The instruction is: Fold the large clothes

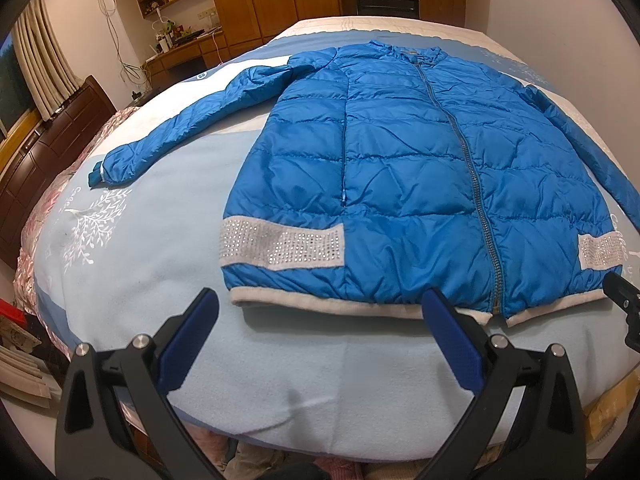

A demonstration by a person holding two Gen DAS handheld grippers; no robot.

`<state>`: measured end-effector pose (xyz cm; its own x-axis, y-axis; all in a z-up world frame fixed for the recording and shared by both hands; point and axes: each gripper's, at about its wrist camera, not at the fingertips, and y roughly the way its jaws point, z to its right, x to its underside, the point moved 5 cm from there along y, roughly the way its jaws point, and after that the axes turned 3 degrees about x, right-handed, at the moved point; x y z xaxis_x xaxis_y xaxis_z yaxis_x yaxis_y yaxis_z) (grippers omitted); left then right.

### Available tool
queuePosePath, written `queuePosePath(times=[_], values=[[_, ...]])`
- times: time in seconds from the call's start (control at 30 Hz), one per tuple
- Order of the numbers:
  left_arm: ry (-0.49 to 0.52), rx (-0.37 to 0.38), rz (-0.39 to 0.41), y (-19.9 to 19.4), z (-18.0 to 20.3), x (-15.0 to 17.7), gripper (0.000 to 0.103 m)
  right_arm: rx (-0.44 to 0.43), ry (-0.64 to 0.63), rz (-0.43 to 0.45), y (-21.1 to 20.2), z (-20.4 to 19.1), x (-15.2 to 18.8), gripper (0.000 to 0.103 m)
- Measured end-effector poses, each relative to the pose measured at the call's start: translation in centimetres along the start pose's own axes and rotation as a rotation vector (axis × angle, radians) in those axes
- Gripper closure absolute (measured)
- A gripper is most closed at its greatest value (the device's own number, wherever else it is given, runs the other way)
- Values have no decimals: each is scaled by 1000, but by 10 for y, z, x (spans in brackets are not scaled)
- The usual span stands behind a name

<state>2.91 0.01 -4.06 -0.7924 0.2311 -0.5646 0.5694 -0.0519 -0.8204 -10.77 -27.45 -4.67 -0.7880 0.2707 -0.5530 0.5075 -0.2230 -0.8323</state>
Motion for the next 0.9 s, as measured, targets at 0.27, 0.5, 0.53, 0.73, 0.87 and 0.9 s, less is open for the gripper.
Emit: queuePosePath(times=[0.27,0.5,0.53,0.73,0.87,0.9], values=[[-3,-1,-1,2,-3,-1,3,-1,1,-1,-1,1,0,4],[-1,0,0,2,-5,0,3,-1,0,1,-1,0,-1,4],[-1,-1,1,2,-4,0,3,0,0,1,0,-1,0,4],[-1,-2,0,1,-2,-1,3,-2,-3,0,-1,1,-3,4],[0,-3,0,1,-2,-1,3,-3,-3,0,-1,0,-2,4],[0,-4,0,1,-2,-1,3,-2,-4,2,-1,0,-1,4]])
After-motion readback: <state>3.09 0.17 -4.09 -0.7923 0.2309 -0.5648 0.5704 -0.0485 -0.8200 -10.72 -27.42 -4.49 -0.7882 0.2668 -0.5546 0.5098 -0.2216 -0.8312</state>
